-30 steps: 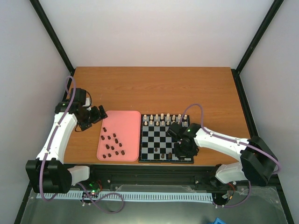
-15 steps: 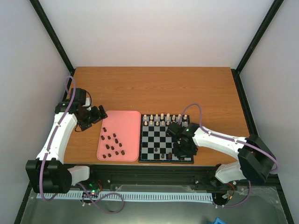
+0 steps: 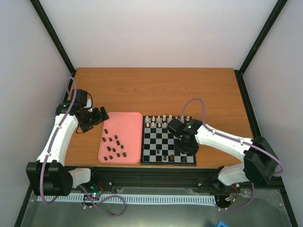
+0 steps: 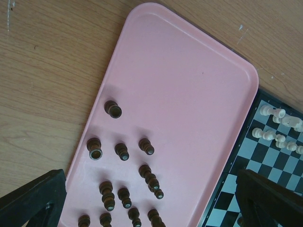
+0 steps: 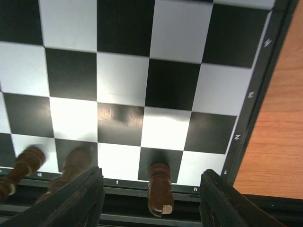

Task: Set up the chess pieces on the board
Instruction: Place the chess piece on the chessboard, then pick up the chess piece from the storage box.

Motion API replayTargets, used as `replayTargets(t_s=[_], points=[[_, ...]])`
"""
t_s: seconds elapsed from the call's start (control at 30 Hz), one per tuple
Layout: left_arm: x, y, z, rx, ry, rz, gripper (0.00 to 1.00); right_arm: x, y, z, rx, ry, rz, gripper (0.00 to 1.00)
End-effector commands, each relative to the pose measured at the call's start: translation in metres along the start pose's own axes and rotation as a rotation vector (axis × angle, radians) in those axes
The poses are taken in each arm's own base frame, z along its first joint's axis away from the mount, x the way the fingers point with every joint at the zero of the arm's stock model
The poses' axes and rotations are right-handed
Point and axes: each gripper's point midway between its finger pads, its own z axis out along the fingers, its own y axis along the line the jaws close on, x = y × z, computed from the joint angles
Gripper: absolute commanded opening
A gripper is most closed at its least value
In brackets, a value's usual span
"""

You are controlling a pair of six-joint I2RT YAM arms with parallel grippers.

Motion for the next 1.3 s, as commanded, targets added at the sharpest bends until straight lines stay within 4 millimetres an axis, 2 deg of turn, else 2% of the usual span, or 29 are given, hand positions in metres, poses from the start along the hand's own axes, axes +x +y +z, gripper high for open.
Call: replayTargets(t_s=[0.0,0.1,0.2,0.27,0.37,0.47,0.53,0.63,0.77,0.97,1.27], points=[[-0.006,-0.005,-0.001,0.028,-0.014,0.022,1.0,-0.018,-0.012,-0.027,0.07,-0.098,0.029,0.57],[-0.005,-0.006,-0.001,0.032,-0.012,0.023,1.0,-0.034,-0.008,-0.042,0.081,-0.153,0.023,0.57],[-0.005,-0.006,-0.001,0.032,-0.013,0.024,1.0,-0.055,0.01,-0.054,0.063,-0.192,-0.019,0.57],[-0.005,-0.006,-0.001,0.034,-0.014,0.025,1.0,-0.07,0.032,-0.062,0.016,-0.216,-0.072,0.55],[-0.007,-0.008,-0.004,0.034,-0.018,0.028,1.0,-0.088,0.079,-0.078,-0.086,-0.257,-0.145,0.53],[-0.009,-0.008,-0.006,0.029,-0.025,0.028,1.0,-0.095,0.128,-0.087,-0.159,-0.269,-0.234,0.52],[-0.01,-0.007,-0.007,0.025,-0.029,0.028,1.0,-0.091,0.162,-0.086,-0.202,-0.258,-0.295,0.52],[-0.01,-0.007,-0.008,0.024,-0.033,0.029,1.0,-0.075,0.21,-0.074,-0.269,-0.212,-0.38,0.52],[-0.01,-0.005,-0.01,0.015,-0.04,0.029,1.0,-0.052,0.252,-0.051,-0.286,-0.142,-0.461,0.52],[-0.01,-0.004,-0.015,0.003,-0.056,0.025,1.0,-0.02,0.28,-0.02,-0.309,-0.046,-0.53,0.52],[-0.011,-0.004,-0.021,0.001,-0.067,0.023,1.0,-0.013,0.299,0.0,-0.318,0.002,-0.574,0.52]])
